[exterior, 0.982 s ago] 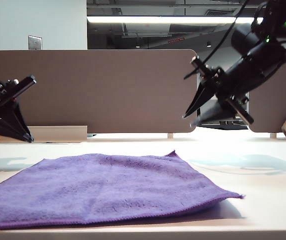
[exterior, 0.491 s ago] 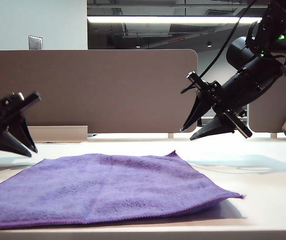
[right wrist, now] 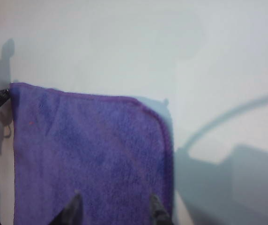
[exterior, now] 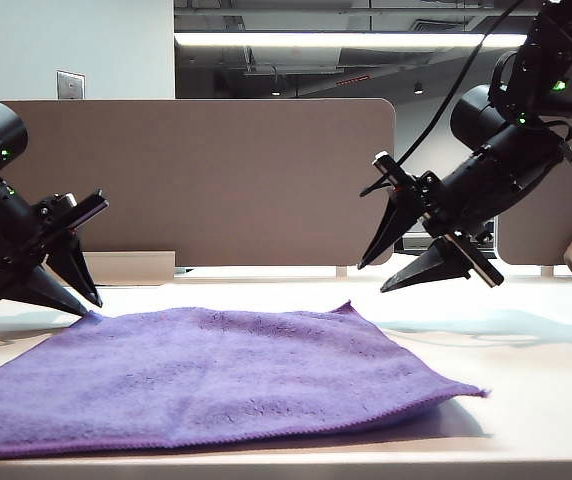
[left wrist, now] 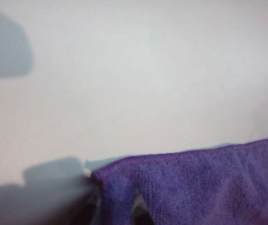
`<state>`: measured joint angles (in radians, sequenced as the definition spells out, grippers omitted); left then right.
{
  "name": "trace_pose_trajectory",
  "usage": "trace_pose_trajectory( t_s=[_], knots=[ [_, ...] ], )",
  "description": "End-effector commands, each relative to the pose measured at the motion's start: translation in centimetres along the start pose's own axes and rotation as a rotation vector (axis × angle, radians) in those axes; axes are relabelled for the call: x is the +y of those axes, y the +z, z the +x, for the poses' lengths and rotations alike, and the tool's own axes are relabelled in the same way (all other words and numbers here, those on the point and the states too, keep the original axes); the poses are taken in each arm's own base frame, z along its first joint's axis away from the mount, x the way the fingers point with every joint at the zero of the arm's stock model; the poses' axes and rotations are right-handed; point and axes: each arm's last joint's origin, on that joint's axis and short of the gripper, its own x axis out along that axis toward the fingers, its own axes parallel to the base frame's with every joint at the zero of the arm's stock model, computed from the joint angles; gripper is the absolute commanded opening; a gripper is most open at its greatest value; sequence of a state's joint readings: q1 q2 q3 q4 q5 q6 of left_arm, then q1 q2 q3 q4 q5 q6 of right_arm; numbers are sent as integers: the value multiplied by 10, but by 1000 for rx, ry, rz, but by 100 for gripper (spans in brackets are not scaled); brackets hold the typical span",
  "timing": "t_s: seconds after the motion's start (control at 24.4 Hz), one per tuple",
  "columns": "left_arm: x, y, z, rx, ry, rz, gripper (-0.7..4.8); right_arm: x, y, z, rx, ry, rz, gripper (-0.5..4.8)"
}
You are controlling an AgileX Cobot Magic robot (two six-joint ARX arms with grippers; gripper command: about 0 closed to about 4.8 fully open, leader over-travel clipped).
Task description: Fold the bottom of the cloth upward, then fold it vertically to form a square shape.
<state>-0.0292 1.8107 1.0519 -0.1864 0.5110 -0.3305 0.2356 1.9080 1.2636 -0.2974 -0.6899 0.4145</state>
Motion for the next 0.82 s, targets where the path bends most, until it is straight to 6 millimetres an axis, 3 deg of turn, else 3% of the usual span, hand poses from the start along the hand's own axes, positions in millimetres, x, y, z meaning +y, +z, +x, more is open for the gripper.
trace_pose_trajectory(
  t_s=[0.04, 0.33, 0.45, 0.57, 0.7, 0.82],
  knots=[
    [-3, 2, -3, 26, 8, -8, 85, 6, 1, -2, 18, 31, 3, 222],
    [-7, 5, -7, 59, -14, -19, 85, 14, 5, -4, 39, 63, 1, 221],
    [-10, 6, -10, 66, -54, -18, 79, 20, 8, -8, 55, 87, -3, 153],
    [-15, 7, -17, 55, -58, -10, 73, 26, 7, -13, 62, 87, -31, 144],
    [-25, 7, -38, 37, -56, -2, 56, 36, -5, -31, 113, 30, -56, 144],
    [-36, -6, -64, 113, -38, 88, 57, 47, -25, -53, 213, -80, -144, 144]
  ],
)
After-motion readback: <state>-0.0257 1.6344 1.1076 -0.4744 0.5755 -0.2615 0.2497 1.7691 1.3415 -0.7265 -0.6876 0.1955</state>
